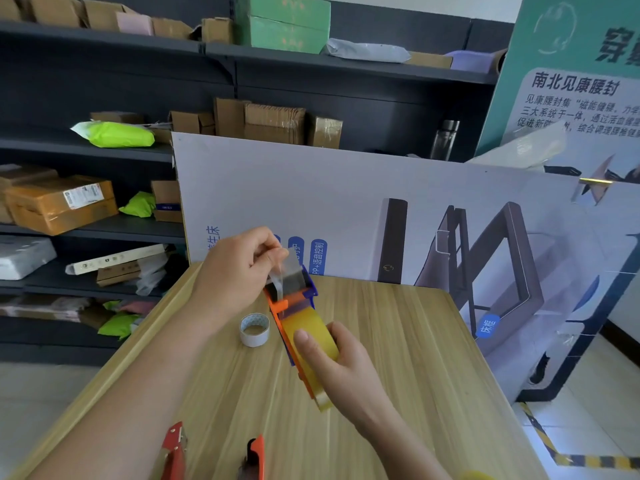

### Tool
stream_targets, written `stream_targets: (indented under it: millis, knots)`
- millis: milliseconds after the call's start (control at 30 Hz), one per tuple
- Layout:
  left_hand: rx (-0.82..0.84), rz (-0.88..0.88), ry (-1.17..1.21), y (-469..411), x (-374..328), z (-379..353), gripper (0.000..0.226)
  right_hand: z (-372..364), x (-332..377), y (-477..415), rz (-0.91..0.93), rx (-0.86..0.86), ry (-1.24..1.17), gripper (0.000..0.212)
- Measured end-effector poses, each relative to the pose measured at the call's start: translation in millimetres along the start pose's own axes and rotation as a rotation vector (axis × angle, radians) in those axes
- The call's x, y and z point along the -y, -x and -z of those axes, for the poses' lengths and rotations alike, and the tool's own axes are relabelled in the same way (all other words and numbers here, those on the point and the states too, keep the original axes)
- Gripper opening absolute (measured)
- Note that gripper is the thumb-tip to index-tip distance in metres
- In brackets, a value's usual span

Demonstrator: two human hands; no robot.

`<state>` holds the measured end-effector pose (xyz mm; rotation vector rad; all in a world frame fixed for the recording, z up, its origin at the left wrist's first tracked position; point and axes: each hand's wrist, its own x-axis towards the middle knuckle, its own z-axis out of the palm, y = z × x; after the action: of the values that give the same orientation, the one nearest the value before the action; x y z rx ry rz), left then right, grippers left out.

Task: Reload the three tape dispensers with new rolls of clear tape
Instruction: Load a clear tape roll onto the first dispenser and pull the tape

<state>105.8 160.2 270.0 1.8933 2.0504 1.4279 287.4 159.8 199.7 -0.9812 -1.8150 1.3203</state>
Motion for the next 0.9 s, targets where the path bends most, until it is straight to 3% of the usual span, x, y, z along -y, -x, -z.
stream_targets:
  millis: [67,167,300,367,500,633,767,900]
  knots:
    - [0.050,0.022,0.021,-1,0,3,0.017,-1,0,-1,-0.024,-0.019,0.009,0.070]
    - [0.073,0.091,0.155,-6,4,12,0.018,1,-1,-2,-0.042,0.016,-0.039,0.051]
    - [-0.012,-0.078,0.057,-6,12,18,0.015,-1,1,-2,-0.025,0.016,-0.057,0.044]
    - [-0.074,-0.073,0.123,-7,18,18,0.015,-2,4,-2,-0.031,-0.003,-0.062,0.038]
    - [-0.141,0.069,0.347,-13,32,20,0.017,-3,10,-5,-0.044,0.000,-0.031,0.045]
    - [-0.131,0.172,0.331,-12,47,20,0.017,-3,7,-3,-0.087,0.067,-0.044,0.049]
    - [-0.005,0.283,0.154,-13,54,17,0.018,-4,-3,0,-0.107,0.107,-0.066,0.058]
    - [0.133,0.577,0.414,-12,42,5,0.025,-7,-8,-2,-0.103,0.121,-0.076,0.063]
